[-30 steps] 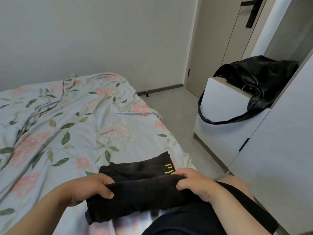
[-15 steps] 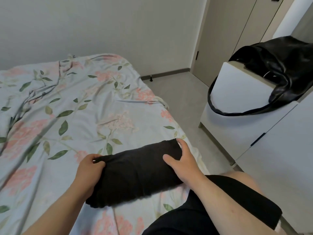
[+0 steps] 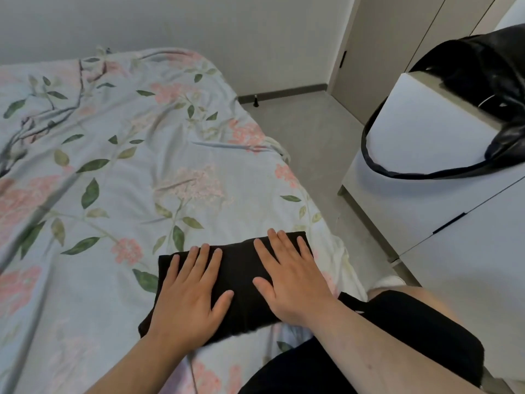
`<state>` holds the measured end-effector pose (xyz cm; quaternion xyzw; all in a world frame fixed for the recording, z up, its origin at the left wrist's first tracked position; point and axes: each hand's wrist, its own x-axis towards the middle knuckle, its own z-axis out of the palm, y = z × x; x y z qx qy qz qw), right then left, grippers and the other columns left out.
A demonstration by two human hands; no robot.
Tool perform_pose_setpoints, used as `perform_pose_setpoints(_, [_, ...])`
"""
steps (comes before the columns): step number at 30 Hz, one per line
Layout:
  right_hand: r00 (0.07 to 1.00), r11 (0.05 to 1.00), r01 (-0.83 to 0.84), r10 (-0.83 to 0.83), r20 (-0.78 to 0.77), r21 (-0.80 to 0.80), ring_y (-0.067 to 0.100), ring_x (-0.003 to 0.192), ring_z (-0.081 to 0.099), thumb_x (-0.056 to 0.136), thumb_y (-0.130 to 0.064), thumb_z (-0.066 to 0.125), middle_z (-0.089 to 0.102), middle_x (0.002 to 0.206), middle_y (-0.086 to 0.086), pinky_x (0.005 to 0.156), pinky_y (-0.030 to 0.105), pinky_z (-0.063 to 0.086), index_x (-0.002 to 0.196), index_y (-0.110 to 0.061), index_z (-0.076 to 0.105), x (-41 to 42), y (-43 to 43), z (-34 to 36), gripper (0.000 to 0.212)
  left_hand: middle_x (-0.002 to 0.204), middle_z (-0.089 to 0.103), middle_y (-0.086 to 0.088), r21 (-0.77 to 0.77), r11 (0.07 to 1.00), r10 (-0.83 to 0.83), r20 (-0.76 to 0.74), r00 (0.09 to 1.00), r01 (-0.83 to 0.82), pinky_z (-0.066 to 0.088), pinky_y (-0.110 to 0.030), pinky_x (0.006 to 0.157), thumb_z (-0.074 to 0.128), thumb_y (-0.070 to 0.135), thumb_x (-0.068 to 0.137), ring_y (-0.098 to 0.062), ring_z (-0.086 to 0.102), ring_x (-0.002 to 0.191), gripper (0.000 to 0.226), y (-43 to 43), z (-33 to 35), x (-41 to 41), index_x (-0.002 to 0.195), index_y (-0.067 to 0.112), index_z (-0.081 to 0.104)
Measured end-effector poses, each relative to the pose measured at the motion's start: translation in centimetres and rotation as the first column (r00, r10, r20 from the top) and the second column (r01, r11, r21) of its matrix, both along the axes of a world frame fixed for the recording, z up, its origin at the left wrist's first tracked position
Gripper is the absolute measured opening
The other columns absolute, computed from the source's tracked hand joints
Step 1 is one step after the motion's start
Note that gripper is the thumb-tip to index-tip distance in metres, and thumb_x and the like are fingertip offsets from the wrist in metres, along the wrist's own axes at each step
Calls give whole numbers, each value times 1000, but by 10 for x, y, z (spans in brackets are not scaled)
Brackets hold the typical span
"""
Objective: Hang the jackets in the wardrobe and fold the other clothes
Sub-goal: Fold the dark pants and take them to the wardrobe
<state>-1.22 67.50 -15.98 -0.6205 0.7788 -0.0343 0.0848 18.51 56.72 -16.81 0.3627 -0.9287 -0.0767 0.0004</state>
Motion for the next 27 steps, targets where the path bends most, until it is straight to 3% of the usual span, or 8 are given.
perform_pose_setpoints(8, [999,997,15,-17,35,82,23,152,-6,94,-58,13,-2,166,7,123,49,0,157,-24,2,-6,-11,-21,72,155,38,-9,13,1000,-5,28,1000,4,16,-47,117,32,59,91,-25,33,145,74,-8,-23,-10,151,16,36])
perform_pose_setpoints(20, [993,998,68,-68,98,1,21,151,9,91,-60,21,17,163,3,122,41,2,155,-29,17,-14,-21,-28,72,159,31,0,50,998,36,-23,999,-35,9,-40,122,25,63,91,-16,24,148,74,-13,-21,-13,153,23,32])
perform_pose_setpoints(22, [987,995,96,-92,131,-25,19,151,8,90,-62,21,16,164,2,121,38,1,155,-30,16,-13,-19,-26,73,156,38,-1,61,996,77,-82,994,-72,11,-40,123,27,60,90,-17,29,146,72,-10,-16,-9,149,21,41])
perform_pose_setpoints(25, [934,960,276,-254,252,-53,19,148,16,84,-71,28,20,161,1,121,36,12,153,-26,21,-11,-8,-19,82,147,49,-7,74,982,185,-194,963,-173,18,-45,121,36,55,88,-24,39,139,68,-3,-8,0,139,14,54])
perform_pose_setpoints(27, [789,872,489,-452,417,21,20,139,34,76,-75,42,35,150,0,116,37,32,148,-23,30,-16,1,-11,90,144,49,-9,93,944,329,-220,918,-316,27,-47,117,45,54,87,-28,41,136,66,0,-5,10,137,13,54])
